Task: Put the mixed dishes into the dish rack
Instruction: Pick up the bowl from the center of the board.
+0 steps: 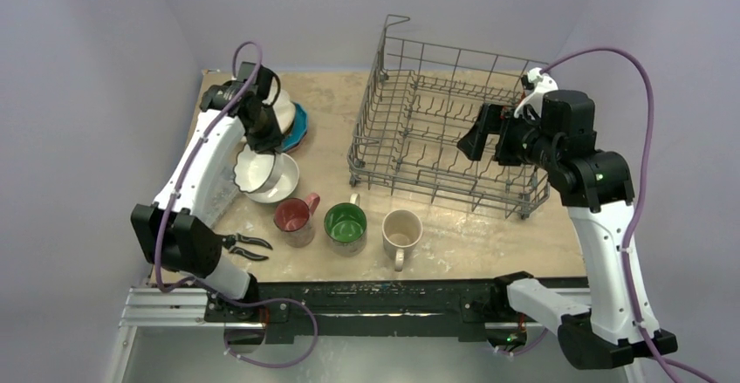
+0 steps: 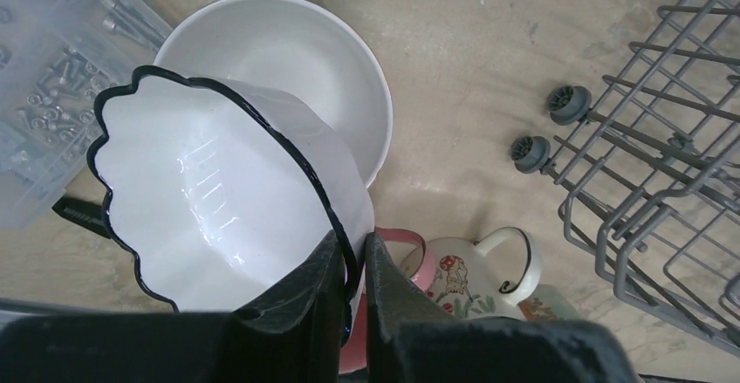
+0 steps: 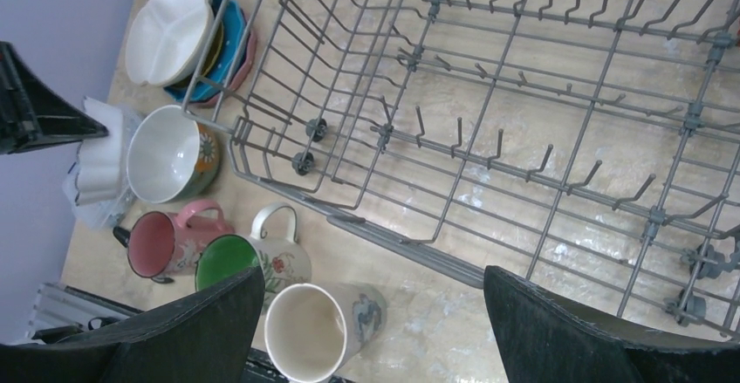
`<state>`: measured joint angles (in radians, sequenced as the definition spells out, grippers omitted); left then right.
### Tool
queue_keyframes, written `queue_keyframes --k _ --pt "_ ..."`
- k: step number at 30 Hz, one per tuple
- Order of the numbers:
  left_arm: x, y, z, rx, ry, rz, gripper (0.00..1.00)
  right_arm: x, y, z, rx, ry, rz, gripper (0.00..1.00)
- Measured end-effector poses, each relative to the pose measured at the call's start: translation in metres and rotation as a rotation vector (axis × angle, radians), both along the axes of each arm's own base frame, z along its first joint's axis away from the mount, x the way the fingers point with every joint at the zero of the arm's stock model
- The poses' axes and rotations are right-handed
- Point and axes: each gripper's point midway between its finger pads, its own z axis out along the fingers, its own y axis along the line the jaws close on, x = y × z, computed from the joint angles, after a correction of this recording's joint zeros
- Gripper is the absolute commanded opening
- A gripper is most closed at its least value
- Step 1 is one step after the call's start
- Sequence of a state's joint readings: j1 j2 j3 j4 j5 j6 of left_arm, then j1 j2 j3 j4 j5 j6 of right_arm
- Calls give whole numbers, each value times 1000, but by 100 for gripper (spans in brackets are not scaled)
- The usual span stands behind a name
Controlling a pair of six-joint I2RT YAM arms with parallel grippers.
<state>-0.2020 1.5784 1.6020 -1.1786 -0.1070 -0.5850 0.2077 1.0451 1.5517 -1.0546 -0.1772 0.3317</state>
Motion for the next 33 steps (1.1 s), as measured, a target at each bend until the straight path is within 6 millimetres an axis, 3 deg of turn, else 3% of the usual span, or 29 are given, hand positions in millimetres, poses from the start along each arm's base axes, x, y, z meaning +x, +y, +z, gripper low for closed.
queue_keyframes --k 6,12,17,20,25,30,33 --pt "-12 -9 42 -112 -93 49 0 7 6 -13 4 54 24 98" --pt "-21 -43 131 -417 -323 92 0 10 20 -22 25 98 89 97" --pt "-27 -75 196 -709 -453 107 0 6 52 -16 45 88 214 98" --pt "-24 -107 223 -854 -478 83 0 1 79 -1 66 48 311 98" --pt "-12 -186 250 -1032 -407 -25 0 -10 112 32 127 -42 430 98" --pt "11 -262 262 -1124 -343 -109 0 -11 120 63 176 -120 432 98" --pt "18 -290 255 -1145 -299 -120 0 -1 111 70 166 -149 340 98"
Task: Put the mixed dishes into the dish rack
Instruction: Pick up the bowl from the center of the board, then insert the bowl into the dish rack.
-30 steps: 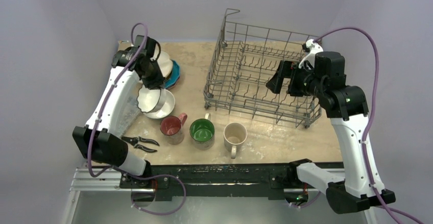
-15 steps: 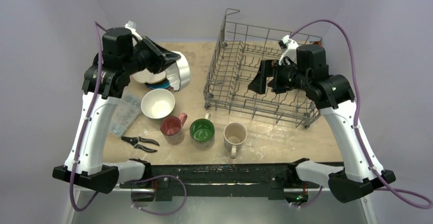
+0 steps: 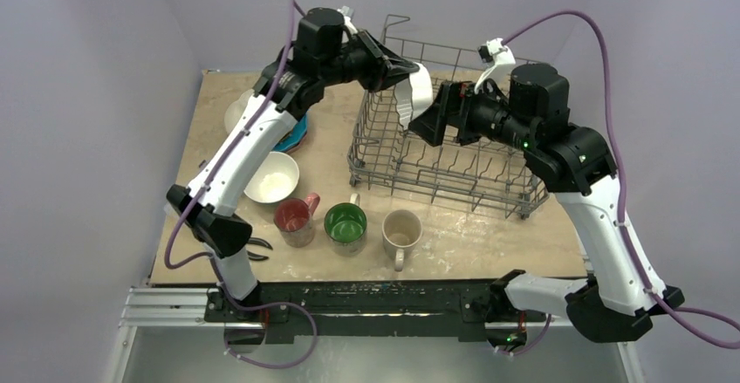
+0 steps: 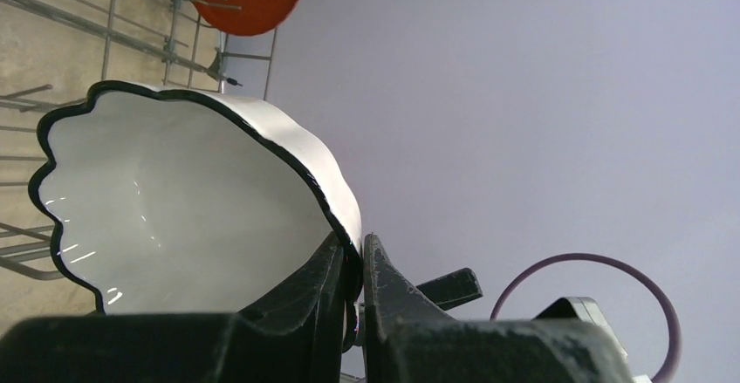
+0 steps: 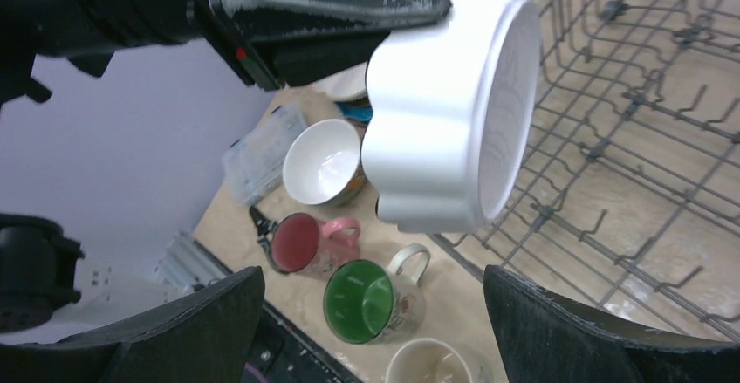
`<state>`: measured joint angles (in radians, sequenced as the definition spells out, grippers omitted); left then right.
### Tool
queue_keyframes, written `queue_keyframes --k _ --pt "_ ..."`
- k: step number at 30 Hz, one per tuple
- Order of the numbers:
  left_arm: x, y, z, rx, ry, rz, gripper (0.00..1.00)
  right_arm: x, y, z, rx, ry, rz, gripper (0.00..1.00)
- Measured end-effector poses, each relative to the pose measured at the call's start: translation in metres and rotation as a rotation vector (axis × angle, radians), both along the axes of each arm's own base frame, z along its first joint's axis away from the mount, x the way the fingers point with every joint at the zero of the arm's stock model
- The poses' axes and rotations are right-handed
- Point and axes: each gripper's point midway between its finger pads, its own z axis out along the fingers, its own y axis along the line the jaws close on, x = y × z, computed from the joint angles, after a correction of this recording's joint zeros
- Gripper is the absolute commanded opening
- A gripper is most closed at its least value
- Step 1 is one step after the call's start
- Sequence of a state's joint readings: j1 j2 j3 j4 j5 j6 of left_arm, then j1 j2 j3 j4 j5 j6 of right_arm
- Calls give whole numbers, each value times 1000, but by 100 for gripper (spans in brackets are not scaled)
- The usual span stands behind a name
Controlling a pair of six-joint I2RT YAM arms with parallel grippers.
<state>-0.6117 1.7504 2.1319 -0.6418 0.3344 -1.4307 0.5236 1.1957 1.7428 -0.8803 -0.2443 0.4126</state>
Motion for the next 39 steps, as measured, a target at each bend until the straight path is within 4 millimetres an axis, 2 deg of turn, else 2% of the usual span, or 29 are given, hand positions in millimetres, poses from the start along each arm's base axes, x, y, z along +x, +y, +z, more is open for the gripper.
queue_keyframes --k 5,9,18,26,28,33,34,39 --pt "0 -31 -13 -15 54 -45 0 18 -21 2 -38 -24 -154 98" --pt "-4 -45 -17 -22 76 -74 0 26 -35 -1 -77 -29 -244 95" --pt "-12 -61 -17 -49 96 -108 0 41 -43 -15 -146 -22 -304 85" --pt "-17 -67 -18 -54 99 -122 0 45 -42 -43 -203 24 -290 74" --pt "-19 -69 -19 -52 101 -127 0 45 -41 -47 -209 31 -290 63" --pt "-19 -71 -25 -39 112 -121 0 46 -41 -54 -223 27 -280 5" --pt "-20 -71 -28 -33 123 -122 0 45 -41 -55 -225 29 -279 0" --pt "-20 -70 -33 -18 137 -117 0 44 -39 -59 -218 38 -277 0"
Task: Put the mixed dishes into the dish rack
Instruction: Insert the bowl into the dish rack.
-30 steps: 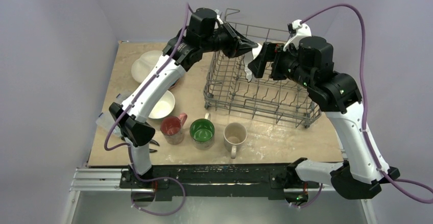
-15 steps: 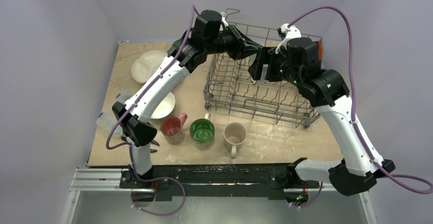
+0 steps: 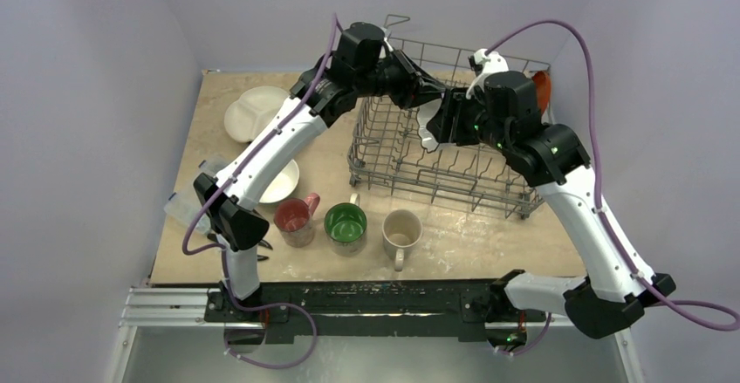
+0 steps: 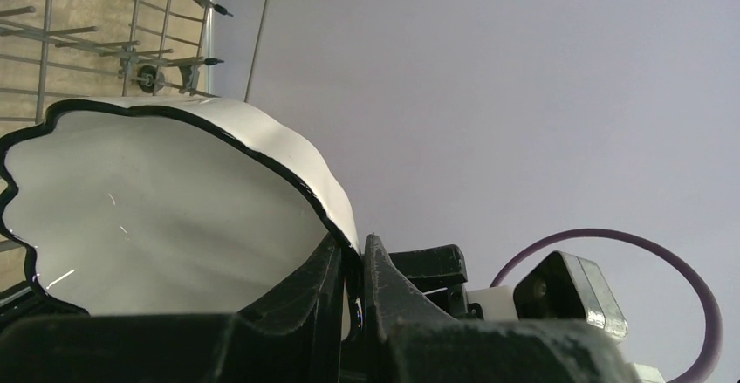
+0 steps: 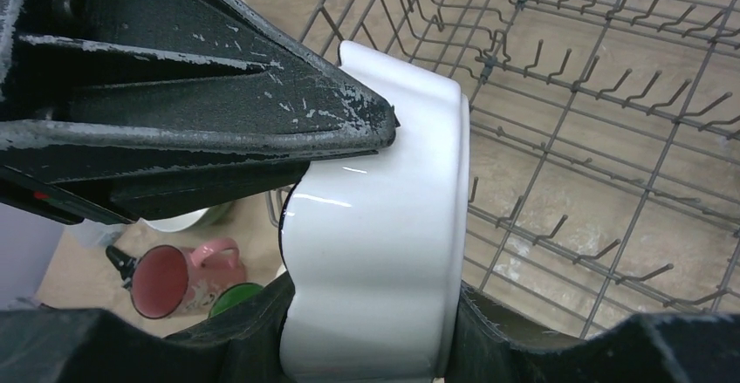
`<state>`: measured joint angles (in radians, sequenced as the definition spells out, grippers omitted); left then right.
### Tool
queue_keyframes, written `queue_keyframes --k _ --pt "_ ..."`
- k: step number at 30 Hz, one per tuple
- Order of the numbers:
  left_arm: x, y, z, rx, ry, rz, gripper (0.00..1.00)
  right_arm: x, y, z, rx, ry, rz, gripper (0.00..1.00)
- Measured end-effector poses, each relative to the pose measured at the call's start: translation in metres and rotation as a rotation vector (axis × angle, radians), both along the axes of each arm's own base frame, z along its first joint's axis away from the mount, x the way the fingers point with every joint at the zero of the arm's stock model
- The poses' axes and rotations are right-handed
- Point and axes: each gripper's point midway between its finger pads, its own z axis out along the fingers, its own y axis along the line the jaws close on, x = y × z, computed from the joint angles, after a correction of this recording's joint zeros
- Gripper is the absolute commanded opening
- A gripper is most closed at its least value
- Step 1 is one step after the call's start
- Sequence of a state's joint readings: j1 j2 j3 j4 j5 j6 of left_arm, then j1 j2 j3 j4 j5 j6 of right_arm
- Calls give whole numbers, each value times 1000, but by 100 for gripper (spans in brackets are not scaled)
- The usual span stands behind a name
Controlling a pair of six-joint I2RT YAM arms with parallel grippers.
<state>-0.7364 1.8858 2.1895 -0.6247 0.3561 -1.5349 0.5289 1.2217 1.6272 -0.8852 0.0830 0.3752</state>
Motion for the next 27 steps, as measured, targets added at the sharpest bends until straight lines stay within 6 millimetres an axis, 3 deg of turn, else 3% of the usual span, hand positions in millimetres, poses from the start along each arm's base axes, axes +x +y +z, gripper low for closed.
queue_keyframes --k 5,13,20,27 --pt "-3 1 -5 16 17 -12 1 -7 4 -2 66 23 -6 0" --pt "-8 2 -14 47 38 -25 30 -12 11 -6 224 106 -19 0" --pt "-6 6 -15 61 8 -39 57 0 -3 -26 395 214 -93 0" --pt "-1 23 -21 138 -46 -44 69 0 -5 -26 478 272 -82 0"
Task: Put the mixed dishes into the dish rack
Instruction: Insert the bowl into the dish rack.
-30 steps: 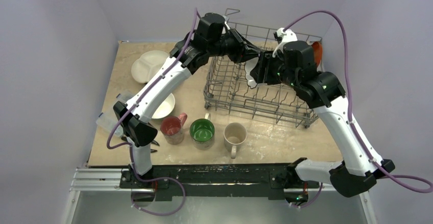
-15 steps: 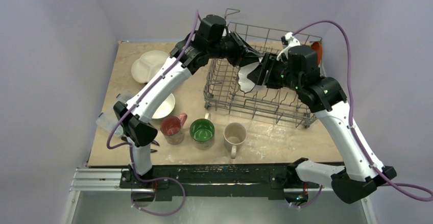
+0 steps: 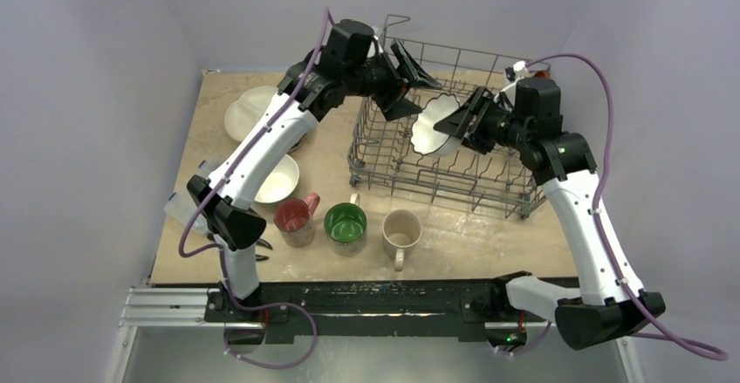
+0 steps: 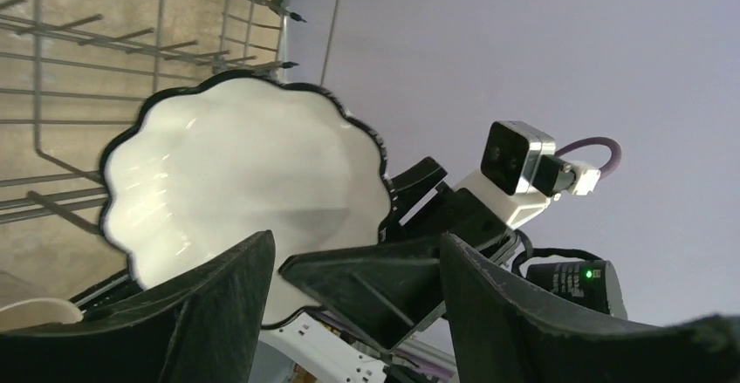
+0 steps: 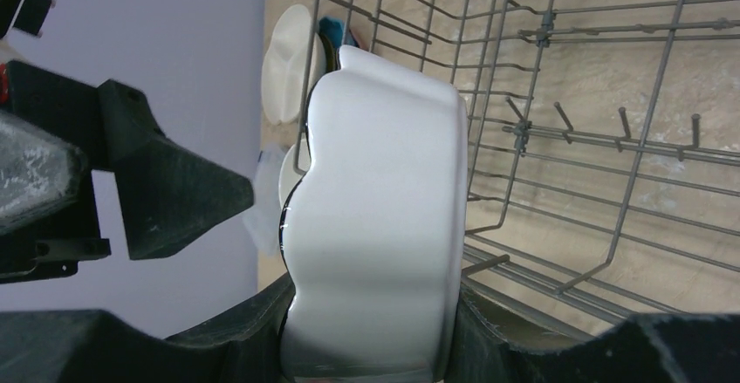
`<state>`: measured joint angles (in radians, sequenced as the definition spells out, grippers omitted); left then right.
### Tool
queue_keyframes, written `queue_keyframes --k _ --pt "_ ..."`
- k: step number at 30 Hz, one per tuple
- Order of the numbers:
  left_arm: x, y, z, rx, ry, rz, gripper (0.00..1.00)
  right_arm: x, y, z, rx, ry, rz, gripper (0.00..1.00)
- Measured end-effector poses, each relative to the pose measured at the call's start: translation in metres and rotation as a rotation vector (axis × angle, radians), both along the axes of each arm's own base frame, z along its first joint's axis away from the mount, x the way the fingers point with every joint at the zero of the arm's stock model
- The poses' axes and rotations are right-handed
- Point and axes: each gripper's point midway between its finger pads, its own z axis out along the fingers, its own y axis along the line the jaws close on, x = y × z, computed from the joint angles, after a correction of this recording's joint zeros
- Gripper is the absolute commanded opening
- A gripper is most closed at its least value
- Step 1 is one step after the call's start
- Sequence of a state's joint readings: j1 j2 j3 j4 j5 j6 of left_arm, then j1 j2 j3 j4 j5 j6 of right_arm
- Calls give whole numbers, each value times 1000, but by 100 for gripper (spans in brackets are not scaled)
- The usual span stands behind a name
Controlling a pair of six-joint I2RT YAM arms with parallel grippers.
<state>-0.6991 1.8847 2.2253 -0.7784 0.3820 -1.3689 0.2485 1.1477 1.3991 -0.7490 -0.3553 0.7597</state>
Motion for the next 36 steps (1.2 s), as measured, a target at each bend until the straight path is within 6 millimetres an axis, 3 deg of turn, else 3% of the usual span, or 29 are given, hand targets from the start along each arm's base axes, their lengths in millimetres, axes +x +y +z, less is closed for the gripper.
queue_keyframes --k 3,6,9,13,16,19,28,36 --pt "-2 20 1 58 -55 0 69 6 -15 1 -4 15 -39 0" --pt "-16 52 10 111 -151 5 72 9 -33 -3 -22 37 -82 0" --pt "-47 99 29 162 -275 33 72 9 -51 -8 -83 64 -126 0" --pt "-111 167 72 186 -519 65 72 12 -73 -8 -193 74 -182 0" --pt "-136 190 79 207 -612 57 72 16 -90 -7 -274 77 -230 0" --pt "-148 203 67 279 -662 20 72 23 -112 -9 -374 90 -290 0" --pt "-132 220 3 579 -691 -119 73 41 -177 -38 -736 182 -408 0" --pt "-132 244 3 688 -786 -125 76 42 -209 -51 -935 248 -444 0"
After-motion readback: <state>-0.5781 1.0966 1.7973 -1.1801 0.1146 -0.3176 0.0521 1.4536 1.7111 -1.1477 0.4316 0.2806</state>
